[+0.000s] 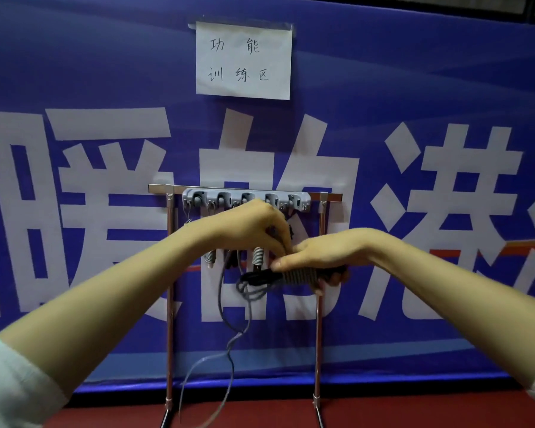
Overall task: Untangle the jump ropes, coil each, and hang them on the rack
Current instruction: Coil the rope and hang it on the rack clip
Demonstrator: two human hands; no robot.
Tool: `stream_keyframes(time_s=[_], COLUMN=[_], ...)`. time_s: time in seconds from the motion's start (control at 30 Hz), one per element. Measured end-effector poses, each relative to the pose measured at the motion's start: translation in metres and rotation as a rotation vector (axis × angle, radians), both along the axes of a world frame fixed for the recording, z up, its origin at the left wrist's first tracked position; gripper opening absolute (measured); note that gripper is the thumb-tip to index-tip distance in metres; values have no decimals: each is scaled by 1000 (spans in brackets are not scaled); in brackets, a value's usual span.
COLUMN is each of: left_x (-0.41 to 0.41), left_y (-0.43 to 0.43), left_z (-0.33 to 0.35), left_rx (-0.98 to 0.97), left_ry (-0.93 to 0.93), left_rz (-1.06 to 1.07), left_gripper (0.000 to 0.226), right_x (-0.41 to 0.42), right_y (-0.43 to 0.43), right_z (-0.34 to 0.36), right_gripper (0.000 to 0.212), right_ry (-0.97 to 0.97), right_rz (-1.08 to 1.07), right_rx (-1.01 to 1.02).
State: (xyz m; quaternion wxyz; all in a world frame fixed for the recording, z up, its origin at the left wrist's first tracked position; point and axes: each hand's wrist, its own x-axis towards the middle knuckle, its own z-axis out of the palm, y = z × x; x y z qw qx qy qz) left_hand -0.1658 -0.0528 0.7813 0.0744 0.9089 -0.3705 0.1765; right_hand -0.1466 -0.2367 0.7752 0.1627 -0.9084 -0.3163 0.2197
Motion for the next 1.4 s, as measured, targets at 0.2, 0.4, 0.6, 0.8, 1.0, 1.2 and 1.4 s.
stream_keyframes(time_s=[0.2, 0.4, 0.6, 0.8, 1.0, 1.2, 1.4], left_x=[-10, -9, -5, -3, 9, 14, -3], left_y=[-5, -7, -6, -2, -12, -15, -23], left_z=[-31, -34, -35, -43, -59, -64, -47], left_rx=[-777, -1275, -1337, -1217, -510, -604, -1264], left_ry=[55, 1054, 1247, 892, -409, -534, 709], left_rz=[170, 78, 21, 6, 155, 67, -25], left_gripper=[8, 45, 23, 21, 21, 22, 39], right_x=[14, 24, 33, 23, 23, 24, 36], right_y=[-5, -2, -7, -12, -9, -12, -13], right_z=[-20, -28, -28, -30, -27, -23, -23], right_gripper=[43, 54, 58, 75, 66, 58, 56], right_ry=[-1022, -1556, -1708, -1419, -1322, -1303, -1619], right_rz=[-131, -67, 32, -86, -200, -197, -82], right_rx=[69, 72, 169, 64, -60, 96, 213])
